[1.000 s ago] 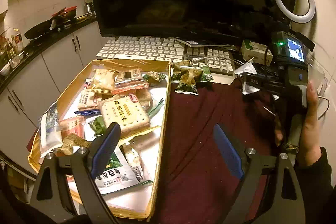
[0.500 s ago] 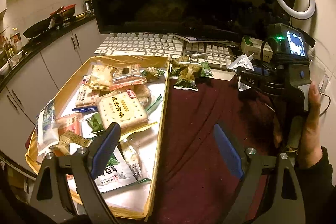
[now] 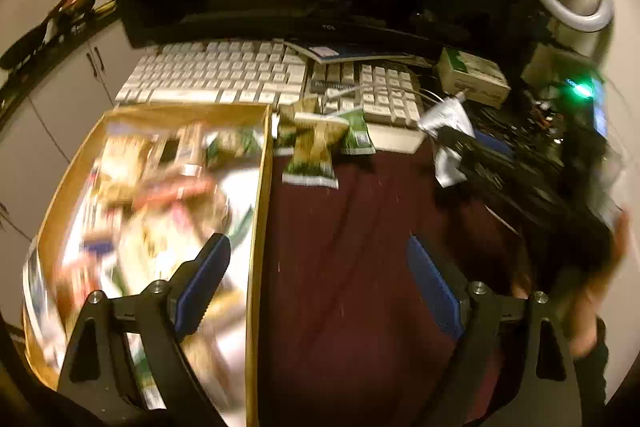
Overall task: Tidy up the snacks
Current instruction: 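Grasp a tan pea snack bag from the desk with the left tool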
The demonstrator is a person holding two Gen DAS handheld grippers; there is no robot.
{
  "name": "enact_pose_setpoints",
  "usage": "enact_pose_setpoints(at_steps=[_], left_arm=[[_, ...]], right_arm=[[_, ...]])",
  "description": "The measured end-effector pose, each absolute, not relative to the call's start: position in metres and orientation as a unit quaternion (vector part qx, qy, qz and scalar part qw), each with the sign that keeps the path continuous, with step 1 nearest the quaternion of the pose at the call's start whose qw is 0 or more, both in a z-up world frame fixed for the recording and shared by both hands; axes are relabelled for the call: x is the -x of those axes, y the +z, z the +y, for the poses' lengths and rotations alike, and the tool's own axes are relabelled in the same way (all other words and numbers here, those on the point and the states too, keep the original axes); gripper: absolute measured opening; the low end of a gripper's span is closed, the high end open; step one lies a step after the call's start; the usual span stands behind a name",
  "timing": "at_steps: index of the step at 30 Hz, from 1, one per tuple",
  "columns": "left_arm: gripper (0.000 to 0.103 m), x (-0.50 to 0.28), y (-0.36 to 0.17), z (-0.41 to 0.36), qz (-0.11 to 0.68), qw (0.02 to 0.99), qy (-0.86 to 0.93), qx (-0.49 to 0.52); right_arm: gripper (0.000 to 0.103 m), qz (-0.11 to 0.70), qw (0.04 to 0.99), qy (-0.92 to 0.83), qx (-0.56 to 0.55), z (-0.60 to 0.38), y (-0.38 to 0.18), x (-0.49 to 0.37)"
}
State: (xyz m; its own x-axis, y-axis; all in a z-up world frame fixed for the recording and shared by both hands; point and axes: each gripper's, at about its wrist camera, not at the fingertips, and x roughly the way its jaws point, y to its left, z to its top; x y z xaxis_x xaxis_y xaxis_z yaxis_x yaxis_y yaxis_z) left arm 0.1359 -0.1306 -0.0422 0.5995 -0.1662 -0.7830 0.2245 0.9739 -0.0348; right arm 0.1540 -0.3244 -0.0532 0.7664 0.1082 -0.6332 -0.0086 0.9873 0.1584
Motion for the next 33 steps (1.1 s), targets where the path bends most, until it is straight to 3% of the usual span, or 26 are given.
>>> enact_pose_setpoints(at_steps=[4,8,16,18,20,27,33], left_arm=[[0.087,-0.176,-0.047,-0.147,0.446,0.886,-0.1,-0.079],[0.071,-0.219,-0.061,-0.152,0.496,0.862,-0.087,-0.068],[0.067,-0.242,-0.076,-0.184,0.496,0.848,-0.082,-0.17],[0.055,-0.248,-0.083,-0.187,0.51,0.84,-0.076,-0.17],[0.027,-0.253,-0.089,-0.188,0.521,0.834,-0.071,-0.169],[0.024,-0.238,-0.084,-0.179,0.509,0.844,-0.081,-0.15],[0.024,-0.166,-0.072,-0.177,0.515,0.825,-0.169,-0.158]], right_arm=[[0.037,0.343,0.935,0.027,-0.086,-0.331,-0.054,-0.155],[0.037,0.344,0.934,0.027,-0.091,-0.332,-0.055,-0.155],[0.037,0.343,0.935,0.029,-0.087,-0.33,-0.055,-0.155],[0.037,0.344,0.935,0.029,-0.087,-0.331,-0.055,-0.156],[0.037,0.344,0.935,0.027,-0.085,-0.331,-0.055,-0.155],[0.037,0.344,0.935,0.029,-0.083,-0.33,-0.056,-0.156],[0.037,0.344,0.935,0.03,-0.08,-0.328,-0.056,-0.156]])
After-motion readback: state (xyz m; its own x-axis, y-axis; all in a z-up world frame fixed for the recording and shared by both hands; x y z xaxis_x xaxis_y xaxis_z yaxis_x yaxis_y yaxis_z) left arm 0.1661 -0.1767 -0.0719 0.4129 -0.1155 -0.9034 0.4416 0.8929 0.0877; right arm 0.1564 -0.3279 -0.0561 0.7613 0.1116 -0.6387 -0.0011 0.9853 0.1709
